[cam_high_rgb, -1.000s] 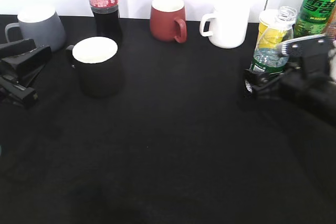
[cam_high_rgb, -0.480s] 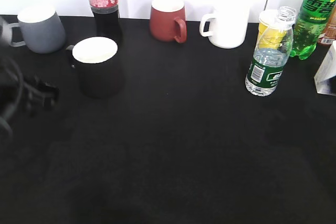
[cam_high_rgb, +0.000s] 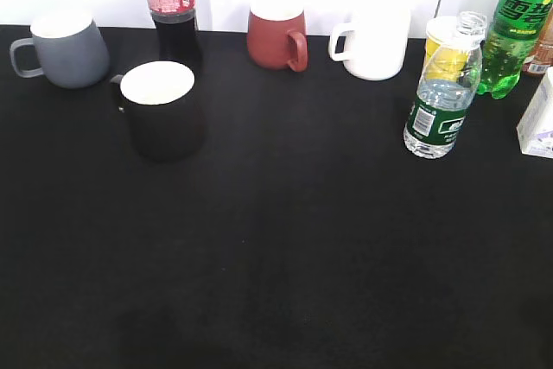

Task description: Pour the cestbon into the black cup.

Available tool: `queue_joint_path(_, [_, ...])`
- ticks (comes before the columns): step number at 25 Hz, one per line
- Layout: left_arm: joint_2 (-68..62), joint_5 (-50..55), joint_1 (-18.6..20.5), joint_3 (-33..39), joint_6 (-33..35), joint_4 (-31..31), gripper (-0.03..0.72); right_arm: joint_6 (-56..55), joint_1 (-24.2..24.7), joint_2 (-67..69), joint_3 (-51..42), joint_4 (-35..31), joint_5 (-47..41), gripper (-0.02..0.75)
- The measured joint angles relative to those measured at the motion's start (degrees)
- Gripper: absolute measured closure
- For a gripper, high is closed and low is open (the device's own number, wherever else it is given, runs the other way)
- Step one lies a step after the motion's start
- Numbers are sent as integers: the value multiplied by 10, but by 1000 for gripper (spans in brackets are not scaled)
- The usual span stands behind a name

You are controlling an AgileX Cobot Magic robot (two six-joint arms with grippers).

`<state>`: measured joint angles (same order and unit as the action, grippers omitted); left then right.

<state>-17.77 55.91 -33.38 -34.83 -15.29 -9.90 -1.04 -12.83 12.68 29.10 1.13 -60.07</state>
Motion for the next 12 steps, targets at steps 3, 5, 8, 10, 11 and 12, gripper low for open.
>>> queue_joint_path(3, [16, 1, 0, 32, 5, 9, 409, 0, 0, -28, -1, 19, 3, 163])
queue_joint_path(5, [16, -47, 0, 47, 6, 18, 409, 0, 0, -28, -1, 22, 3, 163])
queue_joint_path(8, [15, -174, 0, 106, 6, 62, 409, 0, 0, -28, -1, 23, 3, 164])
queue_joint_path(10, [15, -160, 0, 95, 6, 64, 409, 0, 0, -28, -1, 24, 3, 164])
queue_joint_path(11, [15, -124, 0, 76, 6, 62, 409, 0, 0, -28, -1, 25, 3, 164])
queue_joint_path(12, [15, -92, 0, 63, 6, 60, 409, 0, 0, -28, -1, 25, 3, 164])
